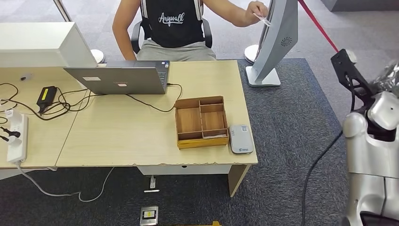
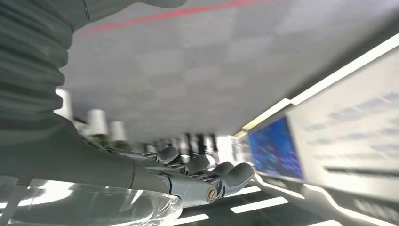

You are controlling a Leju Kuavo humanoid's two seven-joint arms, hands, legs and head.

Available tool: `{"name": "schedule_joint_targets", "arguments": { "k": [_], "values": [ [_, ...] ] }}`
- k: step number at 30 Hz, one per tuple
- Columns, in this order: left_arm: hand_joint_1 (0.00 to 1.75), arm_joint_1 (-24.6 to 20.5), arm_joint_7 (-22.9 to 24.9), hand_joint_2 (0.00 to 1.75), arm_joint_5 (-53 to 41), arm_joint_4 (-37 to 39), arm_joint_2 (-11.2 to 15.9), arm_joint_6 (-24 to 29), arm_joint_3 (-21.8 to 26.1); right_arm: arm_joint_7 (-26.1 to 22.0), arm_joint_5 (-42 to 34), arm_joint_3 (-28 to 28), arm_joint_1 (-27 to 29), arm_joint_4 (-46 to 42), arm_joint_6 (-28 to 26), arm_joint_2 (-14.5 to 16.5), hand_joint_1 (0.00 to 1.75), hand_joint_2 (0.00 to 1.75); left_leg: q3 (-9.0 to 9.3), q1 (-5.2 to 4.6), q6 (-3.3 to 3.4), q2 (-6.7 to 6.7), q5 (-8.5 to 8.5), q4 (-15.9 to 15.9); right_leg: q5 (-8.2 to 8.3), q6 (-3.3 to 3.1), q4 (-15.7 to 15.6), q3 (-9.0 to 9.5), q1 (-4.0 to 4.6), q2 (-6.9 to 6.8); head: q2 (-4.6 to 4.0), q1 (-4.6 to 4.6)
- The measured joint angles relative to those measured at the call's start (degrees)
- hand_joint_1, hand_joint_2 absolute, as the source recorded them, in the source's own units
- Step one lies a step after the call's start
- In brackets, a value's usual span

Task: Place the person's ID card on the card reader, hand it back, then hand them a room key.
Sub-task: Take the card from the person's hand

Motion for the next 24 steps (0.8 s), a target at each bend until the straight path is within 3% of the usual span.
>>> {"name": "schedule_joint_targets", "arguments": {
  "k": [6, 12, 20, 24],
  "values": [
    [0.0, -0.1, -0.6, 0.0, -0.5, 0.0, -0.6, 0.2, -1.3, 0.0, -2.5, 12.2, -7.1, -1.5, -1.5, -0.7, 0.0, 1.75, -0.05, 0.01, 0.0, -0.05, 0.04, 0.0, 0.01, 0.01, 0.0, -0.01, 0.01, -0.05, -0.01, 0.03],
    [0.0, -0.4, -1.0, 0.0, -0.4, 0.0, -0.7, 0.2, -2.6, 0.0, -7.7, 23.3, -12.2, 1.0, -3.9, 0.6, 0.0, 1.75, -0.1, 0.03, -0.01, -0.08, 0.05, 0.0, 0.01, 0.01, 0.0, -0.04, 0.02, -0.08, 0.0, 0.01],
    [0.0, -1.1, -0.9, 0.0, 0.5, 0.0, -0.3, -0.2, -4.3, -1.1, -15.9, 39.8, -17.6, 11.9, -14.4, 5.8, 0.0, 1.75, -0.13, 0.09, -0.04, -0.15, 0.08, 0.0, 0.01, 0.0, 0.1, -0.08, 0.08, -0.12, 0.0, 0.01],
    [0.0, -1.3, -0.7, 0.0, 0.6, 0.0, 0.0, -0.2, -5.2, -1.2, -17.1, 46.2, -19.2, 17.9, -16.8, 8.4, 0.0, 1.75, -0.15, 0.11, -0.06, -0.22, 0.1, 0.0, 0.0, -0.01, 0.0, -0.11, 0.1, -0.19, 0.01, -0.02]
  ]
}}
